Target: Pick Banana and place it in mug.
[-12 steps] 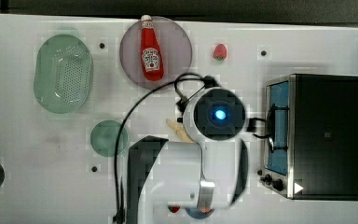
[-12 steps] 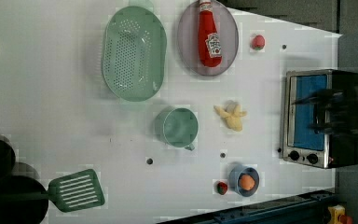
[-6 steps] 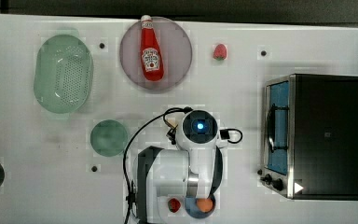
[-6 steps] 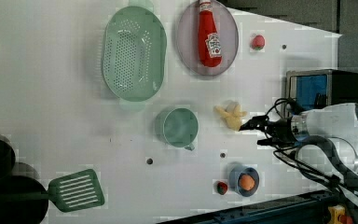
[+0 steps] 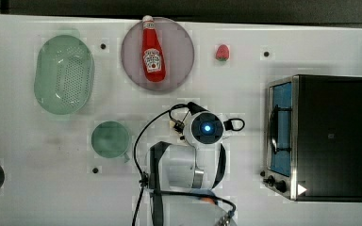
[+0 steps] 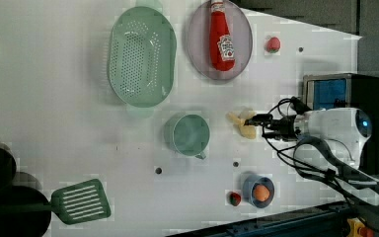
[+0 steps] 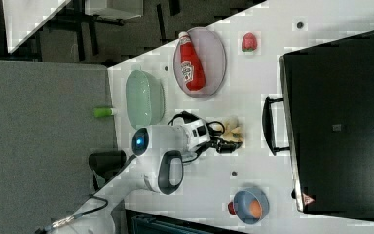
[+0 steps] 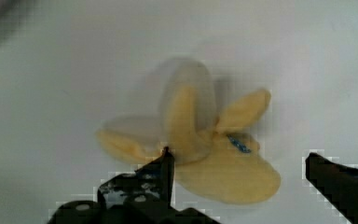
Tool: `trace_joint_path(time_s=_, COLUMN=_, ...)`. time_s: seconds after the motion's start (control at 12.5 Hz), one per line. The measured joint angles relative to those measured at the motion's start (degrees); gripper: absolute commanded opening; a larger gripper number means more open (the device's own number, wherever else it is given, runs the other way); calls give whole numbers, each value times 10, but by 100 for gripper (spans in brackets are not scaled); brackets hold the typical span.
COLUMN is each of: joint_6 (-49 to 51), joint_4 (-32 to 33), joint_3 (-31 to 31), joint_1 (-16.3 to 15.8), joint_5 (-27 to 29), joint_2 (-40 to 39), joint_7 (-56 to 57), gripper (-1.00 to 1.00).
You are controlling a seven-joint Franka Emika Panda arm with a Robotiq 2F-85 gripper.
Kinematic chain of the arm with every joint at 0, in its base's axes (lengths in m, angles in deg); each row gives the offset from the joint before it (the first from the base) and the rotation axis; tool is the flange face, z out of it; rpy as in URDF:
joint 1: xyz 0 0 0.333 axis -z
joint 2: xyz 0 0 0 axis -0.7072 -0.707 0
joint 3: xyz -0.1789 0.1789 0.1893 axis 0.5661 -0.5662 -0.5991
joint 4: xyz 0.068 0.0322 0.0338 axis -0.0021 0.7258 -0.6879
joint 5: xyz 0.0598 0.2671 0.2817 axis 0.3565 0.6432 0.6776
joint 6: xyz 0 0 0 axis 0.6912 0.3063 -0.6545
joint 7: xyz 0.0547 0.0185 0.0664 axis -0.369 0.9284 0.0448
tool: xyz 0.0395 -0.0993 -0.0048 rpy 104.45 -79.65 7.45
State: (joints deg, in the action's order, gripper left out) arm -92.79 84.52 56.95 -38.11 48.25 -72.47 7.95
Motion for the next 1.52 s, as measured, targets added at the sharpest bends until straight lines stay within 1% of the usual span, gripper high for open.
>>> trace_joint_path(time_s=0.08, joint_6=-3, joint_4=-1, joint_3=-2, joint_1=1, joint_5=-2, joint_2=-13, joint_7=0, gripper=100)
trace_joint_path(time_s=0.16, joint_6=-20, joint_4=4, joint_3=-2, joint_1=0, joint_5=-5, joint_2=-18, joint_7=4, gripper=72)
trace_joint_path(time_s=0.24, joint_6=-47, joint_4=10, joint_3=-2, joint_1=-4, joint_5=-9, joint_2=-24, joint_7=10, gripper=54)
trace_joint_path(time_s=0.32, joint_6=-57, joint_4=9, joint_3=-4, joint_1=-7, joint_5=-5, joint_2=-29, joint_7=12, gripper=29)
trace_joint_path(time_s=0.4, joint_6=-57, joint_4=9, joint_3=-7, joint_1=-10, joint_5=1, joint_2=-30, joint_7=12, gripper=1)
trace_joint_path(time_s=0.56, joint_6=-57, joint_4=6, joint_3=-6, joint_1=-22, joint_5=-6, joint_2=-27, joint_7=15, gripper=-42)
trace_joint_path(time_s=0.64, joint_6=-58, joint_4=7, joint_3=-12, joint_1=-25, joint_5=-5, joint_2=-15, joint_7=16, gripper=-42)
trace_joint_path(time_s=0.72, joint_6=-58, joint_4=8, joint_3=-12, joint_1=-25, joint_5=11, joint_2=-4, joint_7=16, gripper=-42)
trace_joint_path(time_s=0.88, joint_6=-40, joint_4=8, joint_3=-17, joint_1=-11, joint_5=12, joint_2=26, joint_7=16, gripper=-42)
trace_joint_path(time_s=0.96, joint_6=1, joint_4=9, joint_3=-15, joint_1=-7, joint_5=2, joint_2=51, joint_7=17, gripper=-42)
trace_joint_path(time_s=1.12, joint_6=99, joint_4=10, joint_3=5, joint_1=-9, joint_5=2, joint_2=121, joint_7=17, gripper=-42)
trace_joint_path(time_s=1.28, joint_6=213, joint_4=-31, joint_3=5, joint_1=-3, joint_5=3, joint_2=180, joint_7=17, gripper=-42)
trace_joint_path(time_s=1.36, joint_6=255, joint_4=-71, joint_3=3, joint_1=0, joint_5=3, joint_2=210, joint_7=16, gripper=-42)
trace_joint_path(time_s=1.52, joint_6=310, joint_4=-128, joint_3=-4, joint_1=3, joint_5=5, joint_2=246, joint_7=18, gripper=-42)
